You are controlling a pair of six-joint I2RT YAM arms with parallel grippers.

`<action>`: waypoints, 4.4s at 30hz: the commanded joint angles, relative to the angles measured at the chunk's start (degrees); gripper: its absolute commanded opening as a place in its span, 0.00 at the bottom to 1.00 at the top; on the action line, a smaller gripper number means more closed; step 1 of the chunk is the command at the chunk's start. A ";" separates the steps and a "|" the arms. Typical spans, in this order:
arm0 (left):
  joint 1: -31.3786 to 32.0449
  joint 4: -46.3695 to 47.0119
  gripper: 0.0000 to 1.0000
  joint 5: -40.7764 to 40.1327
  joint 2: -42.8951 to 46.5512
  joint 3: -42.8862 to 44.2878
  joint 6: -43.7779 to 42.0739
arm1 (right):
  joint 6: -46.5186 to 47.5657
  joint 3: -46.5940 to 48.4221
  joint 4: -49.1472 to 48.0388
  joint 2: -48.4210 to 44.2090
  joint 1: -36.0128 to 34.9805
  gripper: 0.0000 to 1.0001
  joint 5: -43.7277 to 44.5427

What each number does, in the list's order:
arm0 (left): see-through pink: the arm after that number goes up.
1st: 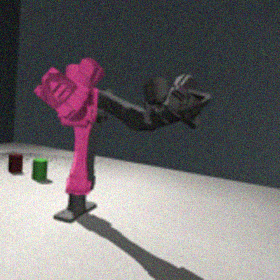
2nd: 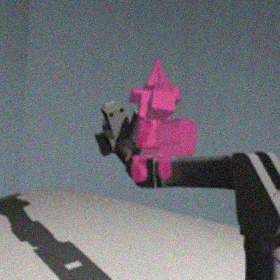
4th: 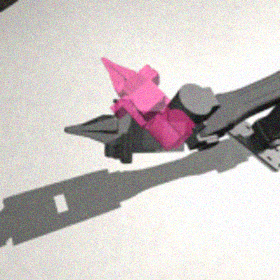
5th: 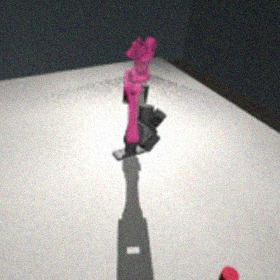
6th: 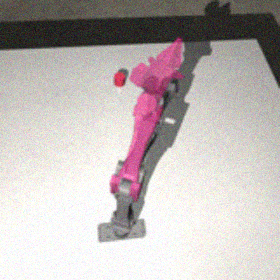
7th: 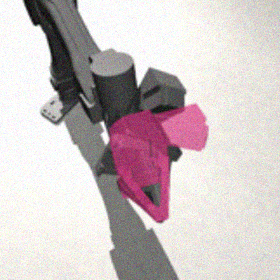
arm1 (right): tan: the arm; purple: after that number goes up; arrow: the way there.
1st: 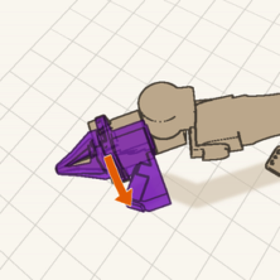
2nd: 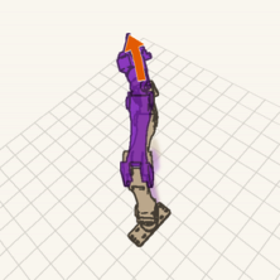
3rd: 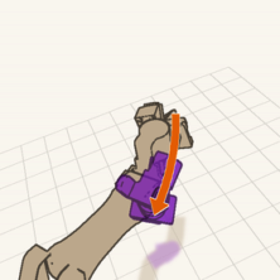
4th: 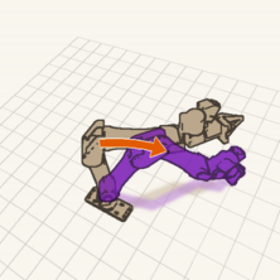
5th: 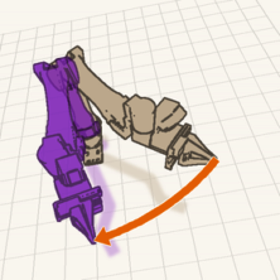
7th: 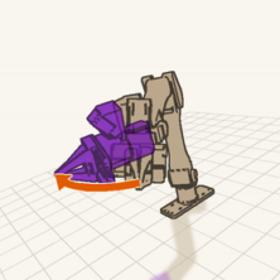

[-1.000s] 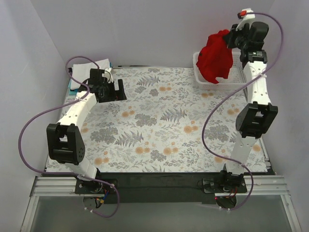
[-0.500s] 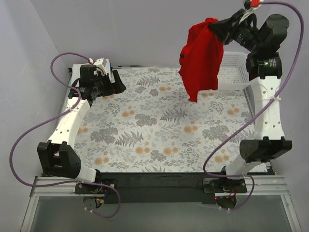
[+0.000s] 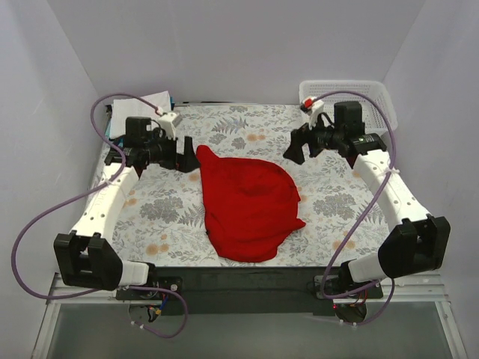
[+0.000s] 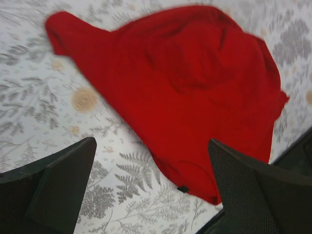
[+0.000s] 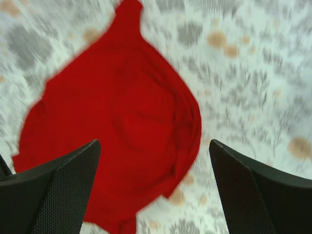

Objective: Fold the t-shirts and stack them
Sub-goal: Move the tshirt to the center of the board, then flatten the tshirt out

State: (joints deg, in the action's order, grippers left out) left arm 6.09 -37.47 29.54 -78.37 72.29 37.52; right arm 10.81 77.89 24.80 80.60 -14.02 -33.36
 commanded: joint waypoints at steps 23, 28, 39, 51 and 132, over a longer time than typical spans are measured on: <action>38.92 14.44 0.64 -20.01 -4.16 -30.36 -34.70 | 4.58 1.03 10.19 32.24 3.21 0.65 0.76; 31.81 18.05 0.33 -22.86 -7.23 -29.77 -35.67 | 3.17 1.22 10.36 34.45 3.21 0.41 -2.23; 5.96 10.06 0.15 -9.51 -16.99 -8.06 -28.65 | -0.08 -9.15 11.06 15.21 2.95 0.01 -11.10; 17.27 3.37 0.57 7.48 2.77 -17.34 -35.49 | -0.61 -6.61 12.82 13.54 2.95 0.01 -10.92; 20.45 1.61 0.54 2.28 -5.57 -18.41 -39.10 | 20.74 2.27 21.43 29.17 13.41 0.46 2.69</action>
State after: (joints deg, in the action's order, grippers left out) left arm 24.93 -35.55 33.12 -84.71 54.61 -1.43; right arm 28.80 80.49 45.17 109.21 -0.32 -28.49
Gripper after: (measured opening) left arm 0.543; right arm 0.466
